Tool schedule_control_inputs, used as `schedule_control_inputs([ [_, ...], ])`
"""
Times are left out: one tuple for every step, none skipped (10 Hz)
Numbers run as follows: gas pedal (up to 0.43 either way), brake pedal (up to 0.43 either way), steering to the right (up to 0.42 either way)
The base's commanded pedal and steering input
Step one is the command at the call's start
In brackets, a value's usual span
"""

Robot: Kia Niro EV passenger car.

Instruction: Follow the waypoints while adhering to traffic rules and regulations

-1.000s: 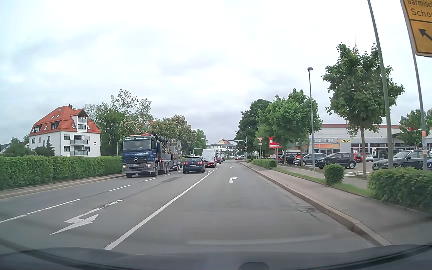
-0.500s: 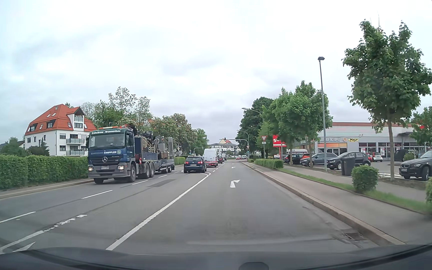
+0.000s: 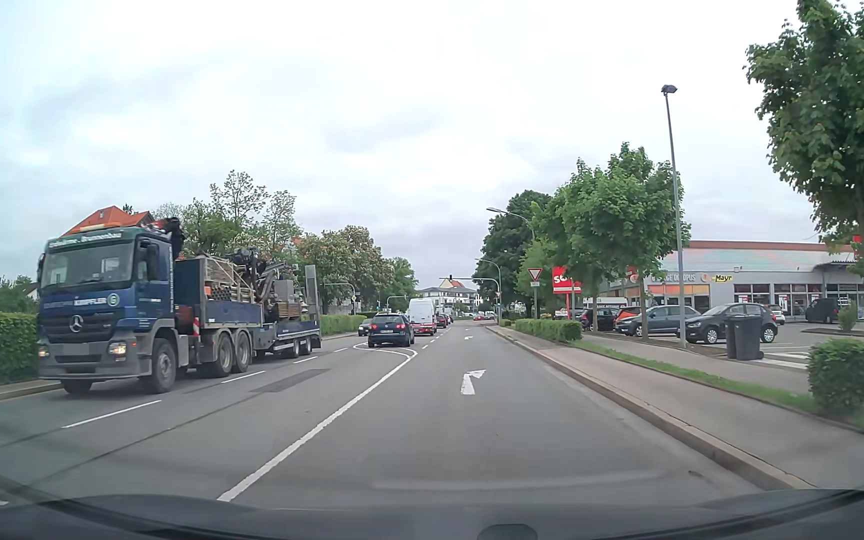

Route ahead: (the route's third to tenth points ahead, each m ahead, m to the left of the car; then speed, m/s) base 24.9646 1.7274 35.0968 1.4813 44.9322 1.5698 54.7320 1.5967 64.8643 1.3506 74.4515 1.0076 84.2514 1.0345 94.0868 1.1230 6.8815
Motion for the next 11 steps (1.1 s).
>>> schedule_control_inputs([
  [0.287, 0.0, -0.004],
  [0.287, 0.0, -0.003],
  [0.287, 0.0, -0.003],
  [0.287, 0.0, -0.003],
  [0.287, 0.0, -0.003],
  [0.287, 0.0, -0.002],
  [0.287, 0.0, -0.003],
  [0.287, 0.0, -0.002],
  [0.28, 0.0, -0.002],
  [0.268, 0.0, -0.002],
  [0.268, 0.0, -0.002],
])
